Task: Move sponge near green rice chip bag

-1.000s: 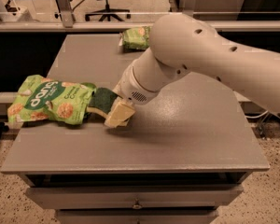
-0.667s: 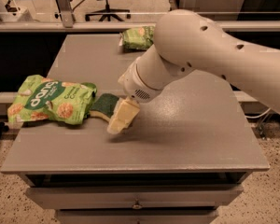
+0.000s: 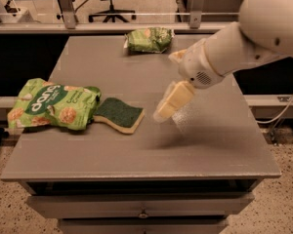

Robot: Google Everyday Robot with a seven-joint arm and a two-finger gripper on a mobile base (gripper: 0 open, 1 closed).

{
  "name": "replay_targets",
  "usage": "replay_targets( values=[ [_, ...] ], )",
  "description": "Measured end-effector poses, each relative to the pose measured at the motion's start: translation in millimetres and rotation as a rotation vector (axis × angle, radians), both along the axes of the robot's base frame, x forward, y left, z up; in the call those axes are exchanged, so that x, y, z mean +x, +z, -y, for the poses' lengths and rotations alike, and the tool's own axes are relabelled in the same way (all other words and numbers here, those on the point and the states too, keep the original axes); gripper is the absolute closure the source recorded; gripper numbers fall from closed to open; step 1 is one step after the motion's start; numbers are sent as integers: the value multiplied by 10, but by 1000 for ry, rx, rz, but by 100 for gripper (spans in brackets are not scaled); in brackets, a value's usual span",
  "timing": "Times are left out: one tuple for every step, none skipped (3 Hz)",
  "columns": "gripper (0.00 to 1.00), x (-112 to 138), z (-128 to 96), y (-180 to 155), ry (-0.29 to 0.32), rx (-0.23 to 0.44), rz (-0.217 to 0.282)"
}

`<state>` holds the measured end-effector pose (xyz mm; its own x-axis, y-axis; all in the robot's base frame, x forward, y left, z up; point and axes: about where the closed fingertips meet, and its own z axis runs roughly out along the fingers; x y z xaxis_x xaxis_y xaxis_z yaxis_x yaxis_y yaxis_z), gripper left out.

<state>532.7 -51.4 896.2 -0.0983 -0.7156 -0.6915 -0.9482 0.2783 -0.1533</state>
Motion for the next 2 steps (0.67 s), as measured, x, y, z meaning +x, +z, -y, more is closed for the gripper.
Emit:
replay_targets(
  values=[
    [0, 67, 728, 267, -18, 124, 21],
    [0, 126, 796, 503, -6, 157, 60]
  ],
)
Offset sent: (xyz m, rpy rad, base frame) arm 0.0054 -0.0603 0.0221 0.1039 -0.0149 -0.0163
